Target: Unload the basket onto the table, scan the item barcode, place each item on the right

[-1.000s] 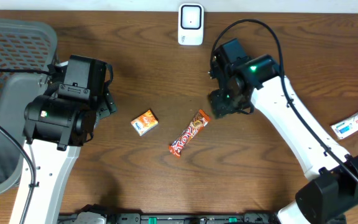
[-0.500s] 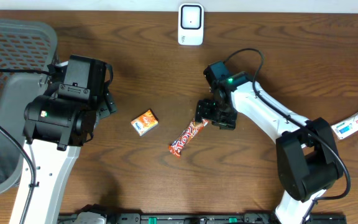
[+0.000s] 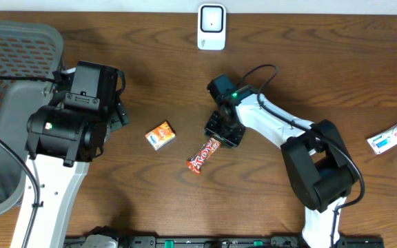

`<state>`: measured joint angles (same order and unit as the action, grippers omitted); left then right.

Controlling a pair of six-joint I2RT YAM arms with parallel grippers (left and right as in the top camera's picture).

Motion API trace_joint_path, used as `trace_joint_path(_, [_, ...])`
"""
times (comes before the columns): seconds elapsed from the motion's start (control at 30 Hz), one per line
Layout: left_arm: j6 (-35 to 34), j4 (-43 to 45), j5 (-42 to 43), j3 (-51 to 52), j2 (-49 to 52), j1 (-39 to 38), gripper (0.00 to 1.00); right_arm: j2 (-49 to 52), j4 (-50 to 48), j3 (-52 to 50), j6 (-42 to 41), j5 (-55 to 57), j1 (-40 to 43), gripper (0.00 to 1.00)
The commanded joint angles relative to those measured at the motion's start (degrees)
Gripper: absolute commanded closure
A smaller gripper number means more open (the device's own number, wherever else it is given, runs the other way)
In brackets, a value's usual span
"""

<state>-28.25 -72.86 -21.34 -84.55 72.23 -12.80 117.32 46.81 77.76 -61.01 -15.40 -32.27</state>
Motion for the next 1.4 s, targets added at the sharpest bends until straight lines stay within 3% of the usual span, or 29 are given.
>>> trace_joint_path(0.0, [0.6, 0.0, -0.8, 0.0, 0.1, 0.3, 0.06, 3.9, 0.9, -1.2, -1.2, 6.2, -0.4, 0.99])
trace_joint_path(0.17, [0.5, 0.0, -0.8, 0.0, 0.1, 0.3, 0.06, -2.1, 5.9, 2.5, 4.5, 15.6, 0.5, 0.99])
trace_joint_path(0.37, [0.5, 0.0, -0.8, 0.0, 0.1, 0.3, 0.06, -15.1, 10.0, 5.7, 11.4, 35.9, -1.2, 0.99])
trace_joint_path(0.6, [0.6, 0.0, -0.8, 0.0, 0.1, 0.3, 0.06, -21.0, 13.8, 5.7, 3.2, 65.9, -8.0, 0.99])
trace_joint_path(0.67, [0.6, 0.0, -0.8, 0.0, 0.1, 0.3, 0.06, -21.0, 18.6, 5.7, 0.0, 80.1, -15.7, 0.99])
trace_joint_path(0.77, [0.6, 0.0, -0.8, 0.0, 0.1, 0.3, 0.06, -20.6, 19.4, 5.7, 0.0, 87.4, -21.4, 0.95])
trace_joint_path(0.8, [0.6, 0.0, -0.8, 0.0, 0.1, 0.3, 0.06, -20.5, 19.4, 5.7, 0.0, 89.4, -22.8, 0.92])
trace_joint_path(0.93, [0.6, 0.0, -0.8, 0.0, 0.1, 0.3, 0.06, -20.2, 19.5, 5.6, 0.0, 95.1, -26.4, 0.57])
trace_joint_path(1.0, [0.6, 0.0, -0.8, 0.0, 0.1, 0.3, 0.06, -20.2, 19.5, 5.6, 0.0, 95.7, -26.5, 0.48])
trace_joint_path(1.17, [0.6, 0.0, -0.8, 0.0, 0.1, 0.3, 0.06, -20.2, 19.5, 5.6, 0.0, 96.1, -25.4, 0.16])
trace_joint_path(1.2, [0.6, 0.0, -0.8, 0.0, 0.1, 0.3, 0.06, -20.2, 19.6, 5.6, 0.0, 96.0, -25.4, 0.05])
trace_joint_path(1.23, [0.6, 0.0, -0.8, 0.0, 0.1, 0.3, 0.06, -20.2, 19.5, 5.6, 0.0, 94.8, -25.2, 0.01])
trace_joint_path(1.37, [0.6, 0.0, -0.8, 0.0, 0.1, 0.3, 0.06, -19.9, 18.4, 5.4, 3.8, 76.4, -21.1, 0.01])
